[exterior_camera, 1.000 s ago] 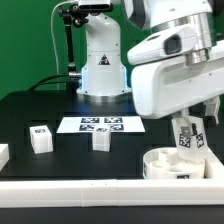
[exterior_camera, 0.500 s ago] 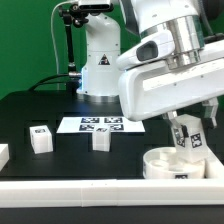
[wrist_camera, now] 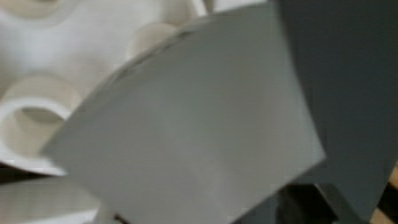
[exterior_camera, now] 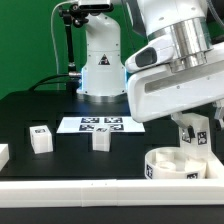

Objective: Assemble stool

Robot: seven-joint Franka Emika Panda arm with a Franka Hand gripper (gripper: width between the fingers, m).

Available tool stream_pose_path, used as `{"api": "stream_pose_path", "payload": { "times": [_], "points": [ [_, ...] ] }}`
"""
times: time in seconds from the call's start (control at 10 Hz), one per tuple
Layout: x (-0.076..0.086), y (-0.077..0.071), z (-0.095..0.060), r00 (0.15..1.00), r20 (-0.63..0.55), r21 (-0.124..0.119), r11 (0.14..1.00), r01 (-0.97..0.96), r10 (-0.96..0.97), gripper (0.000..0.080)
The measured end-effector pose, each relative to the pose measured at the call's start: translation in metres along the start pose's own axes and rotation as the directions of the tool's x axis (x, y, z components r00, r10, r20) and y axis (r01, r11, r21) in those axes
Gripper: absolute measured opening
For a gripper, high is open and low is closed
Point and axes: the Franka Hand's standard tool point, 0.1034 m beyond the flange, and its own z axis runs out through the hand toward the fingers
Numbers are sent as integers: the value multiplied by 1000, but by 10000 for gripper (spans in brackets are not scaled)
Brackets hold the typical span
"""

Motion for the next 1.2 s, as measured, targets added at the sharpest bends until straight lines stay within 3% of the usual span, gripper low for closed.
{"api": "stream_pose_path", "payload": {
  "times": [0.3,0.5,0.6,0.7,0.8,1.2],
  "points": [
    [-1,0,1,988,2,11,988,-156,156,290],
    [-1,0,1,989,2,11,989,-149,149,274],
    [-1,-1,1,989,2,11,989,-146,146,459],
    [0,-6,-3,996,0,7,996,-94,94,582],
    [1,-8,-6,1000,7,6,1000,-27,27,630],
    [2,-9,-11,999,22,9,999,43,-43,646]
  ]
}}
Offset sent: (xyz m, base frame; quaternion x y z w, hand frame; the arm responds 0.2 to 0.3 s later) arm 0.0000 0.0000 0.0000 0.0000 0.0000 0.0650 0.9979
